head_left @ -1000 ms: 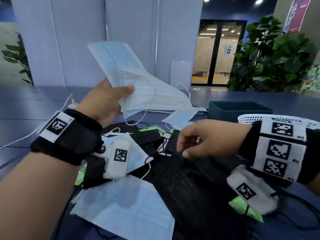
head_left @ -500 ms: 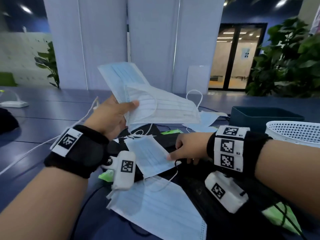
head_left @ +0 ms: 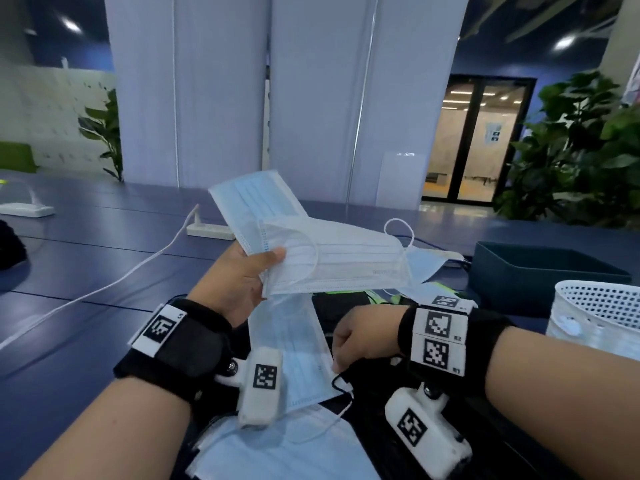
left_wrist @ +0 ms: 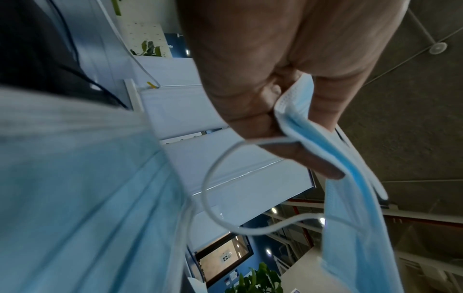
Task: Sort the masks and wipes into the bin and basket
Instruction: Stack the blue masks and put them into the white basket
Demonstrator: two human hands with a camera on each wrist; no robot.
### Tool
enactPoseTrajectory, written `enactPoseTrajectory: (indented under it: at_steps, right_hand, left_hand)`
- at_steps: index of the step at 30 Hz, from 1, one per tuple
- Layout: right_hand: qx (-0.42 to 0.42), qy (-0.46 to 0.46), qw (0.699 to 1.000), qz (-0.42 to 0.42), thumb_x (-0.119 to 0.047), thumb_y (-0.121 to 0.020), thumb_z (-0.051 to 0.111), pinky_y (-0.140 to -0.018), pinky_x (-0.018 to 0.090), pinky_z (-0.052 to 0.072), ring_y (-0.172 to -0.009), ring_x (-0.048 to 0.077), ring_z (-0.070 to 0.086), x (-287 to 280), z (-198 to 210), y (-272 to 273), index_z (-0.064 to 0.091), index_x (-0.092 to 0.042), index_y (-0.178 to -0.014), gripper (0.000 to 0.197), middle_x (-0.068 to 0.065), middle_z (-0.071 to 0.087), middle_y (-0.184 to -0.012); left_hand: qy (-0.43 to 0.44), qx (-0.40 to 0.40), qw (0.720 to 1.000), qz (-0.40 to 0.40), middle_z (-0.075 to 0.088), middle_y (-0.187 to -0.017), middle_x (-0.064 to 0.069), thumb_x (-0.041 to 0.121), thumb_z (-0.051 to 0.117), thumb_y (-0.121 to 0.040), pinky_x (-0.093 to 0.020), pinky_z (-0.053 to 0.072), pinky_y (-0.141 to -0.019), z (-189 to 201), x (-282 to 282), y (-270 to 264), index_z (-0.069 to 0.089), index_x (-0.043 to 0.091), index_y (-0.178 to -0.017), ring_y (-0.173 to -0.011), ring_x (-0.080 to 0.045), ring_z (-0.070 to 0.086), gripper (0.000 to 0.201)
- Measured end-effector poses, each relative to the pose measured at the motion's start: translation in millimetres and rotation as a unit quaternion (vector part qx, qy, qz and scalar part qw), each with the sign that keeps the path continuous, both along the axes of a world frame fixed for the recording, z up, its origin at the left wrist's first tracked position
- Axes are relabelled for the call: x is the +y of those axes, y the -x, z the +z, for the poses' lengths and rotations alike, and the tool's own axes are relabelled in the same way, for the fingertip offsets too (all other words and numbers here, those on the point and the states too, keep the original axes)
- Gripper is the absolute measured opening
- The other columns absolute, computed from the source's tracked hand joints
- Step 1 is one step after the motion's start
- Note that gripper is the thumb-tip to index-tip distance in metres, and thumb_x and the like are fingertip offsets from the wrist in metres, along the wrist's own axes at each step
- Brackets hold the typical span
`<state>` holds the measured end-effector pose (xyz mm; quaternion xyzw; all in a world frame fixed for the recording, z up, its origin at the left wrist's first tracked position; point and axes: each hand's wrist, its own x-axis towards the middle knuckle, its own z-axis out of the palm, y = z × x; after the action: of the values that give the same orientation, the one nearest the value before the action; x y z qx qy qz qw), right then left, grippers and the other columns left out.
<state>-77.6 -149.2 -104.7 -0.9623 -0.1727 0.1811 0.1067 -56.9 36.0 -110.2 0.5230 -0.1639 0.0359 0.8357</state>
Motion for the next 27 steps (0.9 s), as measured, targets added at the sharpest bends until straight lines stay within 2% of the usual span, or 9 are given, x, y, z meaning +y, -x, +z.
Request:
enactPoseTrajectory:
  at_steps: [3,5,8,12,15,18,21,24,27]
  right_hand:
    - [0.05,-0.141,0.986,-0.074,-0.023,-0.08,0.067,-0.036,0.018,0.033,-0.043,0.013,0.041,-11.9,0.9,-4.8,0.061,-0.019,-0.075,0.009,0.0,0.048,-0.061]
    - [0.084,-0.173,0.977,-0.094,-0.03,-0.081,0.067,-0.041,0.019,0.034,-0.044,0.015,0.041,-16.8,-0.9,-7.9,0.062,-0.018,-0.077,0.014,0.003,0.051,-0.064]
    - [0.08,-0.076,0.992,-0.062,-0.052,-0.078,0.067,-0.043,0.018,0.037,-0.046,0.013,0.044,-11.8,-2.8,-8.6,0.065,-0.017,-0.081,0.035,-0.001,0.056,-0.065]
    - [0.043,0.029,0.999,-0.019,-0.059,-0.076,0.066,-0.037,0.013,0.035,-0.041,0.01,0.042,4.8,0.9,-5.5,0.061,-0.015,-0.08,0.044,-0.003,0.05,-0.057]
    - [0.028,0.016,0.999,-0.01,-0.049,-0.077,0.07,-0.045,0.018,0.036,-0.038,0.007,0.043,11.6,-1.6,-7.6,0.06,-0.014,-0.074,0.037,-0.005,0.05,-0.054]
    - [0.037,-0.053,0.998,-0.018,-0.031,-0.079,0.072,-0.039,0.016,0.033,-0.027,0.004,0.038,9.2,-2.9,-8.7,0.053,-0.017,-0.06,0.031,-0.009,0.045,-0.038]
    - [0.022,-0.175,0.98,-0.089,-0.016,-0.081,0.064,-0.039,0.018,0.033,-0.041,0.009,0.043,-2.4,2.4,-10.9,0.049,-0.018,-0.064,0.023,-0.003,0.048,-0.054]
    - [-0.064,-0.251,0.954,-0.15,-0.009,-0.084,0.052,-0.052,0.026,0.035,-0.057,0.014,0.042,-21.1,17.2,-17.4,0.047,-0.018,-0.065,0.022,-0.001,0.046,-0.064]
    - [-0.158,-0.371,0.889,-0.218,-0.003,-0.073,0.057,-0.064,0.03,0.039,-0.068,0.022,0.048,-48.8,33.5,-24.9,0.05,-0.013,-0.064,0.015,0.005,0.051,-0.068]
  left_hand:
    - [0.021,0.002,0.999,0.025,0.072,-0.105,-0.004,0.0,0.048,-0.09,-0.03,0.059,-0.069,-1.3,9.5,-1.1,0.061,0.011,-0.115,-0.092,-0.019,0.071,0.03]
    - [0.05,0.009,0.997,0.054,0.072,-0.107,-0.003,0.0,0.046,-0.092,-0.028,0.057,-0.065,0.0,16.4,-3.4,0.057,0.011,-0.123,-0.093,-0.018,0.071,0.034]
    - [0.1,0.031,0.991,0.078,0.072,-0.109,-0.004,0.002,0.046,-0.094,-0.028,0.057,-0.065,1.2,24.4,-7.0,0.053,0.01,-0.131,-0.094,-0.019,0.07,0.039]
    - [0.1,0.031,0.992,0.065,0.071,-0.111,-0.005,0.002,0.045,-0.093,-0.028,0.057,-0.065,1.7,28.2,-7.0,0.052,0.009,-0.132,-0.095,-0.02,0.07,0.04]
    - [0.069,0.01,0.996,0.064,0.068,-0.118,-0.006,0.002,0.046,-0.092,-0.033,0.058,-0.073,1.5,27.4,-5.8,0.054,0.012,-0.129,-0.104,-0.023,0.067,0.039]
    - [0.064,0.001,0.996,0.058,0.069,-0.115,-0.005,0.001,0.045,-0.092,-0.036,0.058,-0.077,0.6,28.4,-6.0,0.057,0.013,-0.123,-0.103,-0.023,0.067,0.035]
    - [0.083,0.015,0.995,0.059,0.071,-0.111,-0.005,0.002,0.046,-0.092,-0.037,0.059,-0.074,-0.1,32.1,-8.2,0.058,0.014,-0.12,-0.099,-0.023,0.069,0.033]
    - [0.118,0.039,0.989,0.082,0.072,-0.106,-0.006,0.005,0.05,-0.092,-0.03,0.058,-0.063,0.9,36.3,-10.7,0.059,0.013,-0.118,-0.091,-0.021,0.071,0.029]
    - [0.101,0.044,0.988,0.108,0.075,-0.085,0.0,0.008,0.051,-0.092,-0.022,0.054,-0.052,1.1,36.0,-11.2,0.062,0.013,-0.106,-0.072,-0.014,0.072,0.018]
